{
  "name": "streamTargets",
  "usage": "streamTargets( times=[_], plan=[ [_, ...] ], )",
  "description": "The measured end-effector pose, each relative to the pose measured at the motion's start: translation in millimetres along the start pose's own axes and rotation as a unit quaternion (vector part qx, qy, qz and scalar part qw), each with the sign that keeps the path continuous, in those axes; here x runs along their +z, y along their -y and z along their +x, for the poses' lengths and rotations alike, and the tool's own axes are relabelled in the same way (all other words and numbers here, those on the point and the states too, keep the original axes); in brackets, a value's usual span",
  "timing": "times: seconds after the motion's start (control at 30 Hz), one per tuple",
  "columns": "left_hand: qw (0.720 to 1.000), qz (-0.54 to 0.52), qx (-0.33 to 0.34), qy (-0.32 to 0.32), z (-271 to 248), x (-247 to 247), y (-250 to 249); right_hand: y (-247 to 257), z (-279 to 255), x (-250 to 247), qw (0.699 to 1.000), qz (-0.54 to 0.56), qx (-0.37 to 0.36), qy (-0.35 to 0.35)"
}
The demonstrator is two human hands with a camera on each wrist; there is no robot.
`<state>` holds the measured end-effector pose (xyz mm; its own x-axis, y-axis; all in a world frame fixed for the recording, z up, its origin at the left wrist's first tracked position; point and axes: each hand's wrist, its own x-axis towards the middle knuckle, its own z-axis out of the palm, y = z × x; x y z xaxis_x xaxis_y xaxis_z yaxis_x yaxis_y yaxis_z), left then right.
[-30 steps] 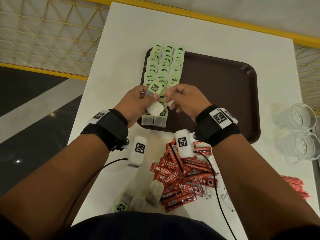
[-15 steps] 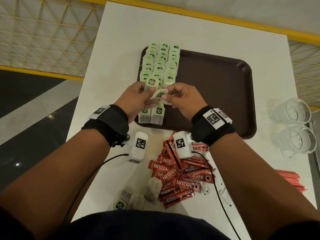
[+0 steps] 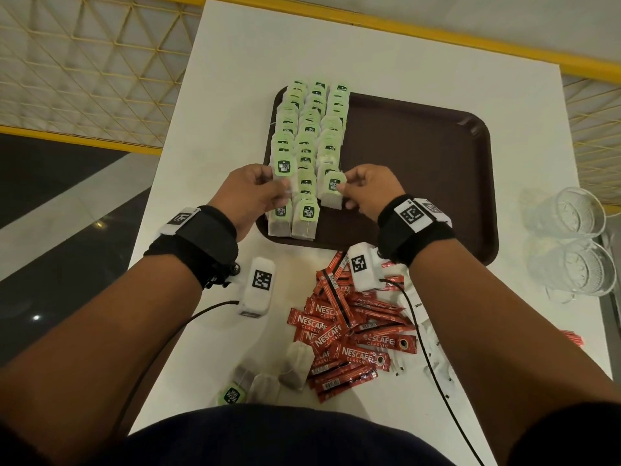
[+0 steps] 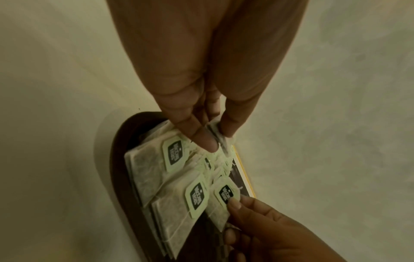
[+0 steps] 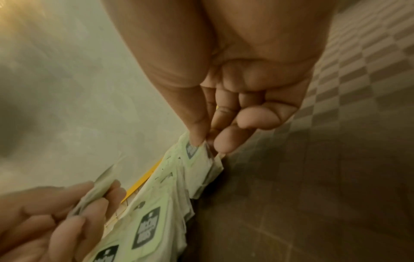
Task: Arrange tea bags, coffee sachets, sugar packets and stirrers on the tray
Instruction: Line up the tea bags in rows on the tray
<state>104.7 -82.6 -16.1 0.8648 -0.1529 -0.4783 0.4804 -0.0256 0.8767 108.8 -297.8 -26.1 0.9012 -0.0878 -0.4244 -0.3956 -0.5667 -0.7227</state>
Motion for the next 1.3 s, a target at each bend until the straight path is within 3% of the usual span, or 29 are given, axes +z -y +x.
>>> streamTargets(
  times=[0.4, 0.5, 0.6, 0.67, 0.93, 1.03, 1.3],
  plan=[
    [1.0, 0.026, 0.012, 0.006, -8, 4, -9, 2, 15, 10, 0.995, -0.07, 0.027, -0.059],
    [0.999, 0.045, 0.017, 0.003, -10, 7, -8, 10, 1, 3, 0.998, -0.006, -0.006, -0.056],
    [0.998, 0.06, 0.027, 0.012, -11, 12, -6, 23, -20, 2, 0.995, 0.093, -0.024, 0.028],
    [0.997, 0.068, 0.035, 0.022, -13, 18, -7, 25, -28, 5, 0.993, 0.099, -0.034, 0.058],
    [0.993, 0.111, 0.048, 0.012, -13, 22, -4, -2, -27, 6, 0.991, 0.128, 0.026, 0.008],
    [0.993, 0.107, 0.046, -0.005, -14, 18, -1, -11, -25, 6, 0.993, 0.104, 0.061, 0.0],
    [0.992, 0.115, 0.043, -0.025, -30, 9, 1, -10, -15, 11, 0.997, 0.013, 0.07, 0.001]
  ],
)
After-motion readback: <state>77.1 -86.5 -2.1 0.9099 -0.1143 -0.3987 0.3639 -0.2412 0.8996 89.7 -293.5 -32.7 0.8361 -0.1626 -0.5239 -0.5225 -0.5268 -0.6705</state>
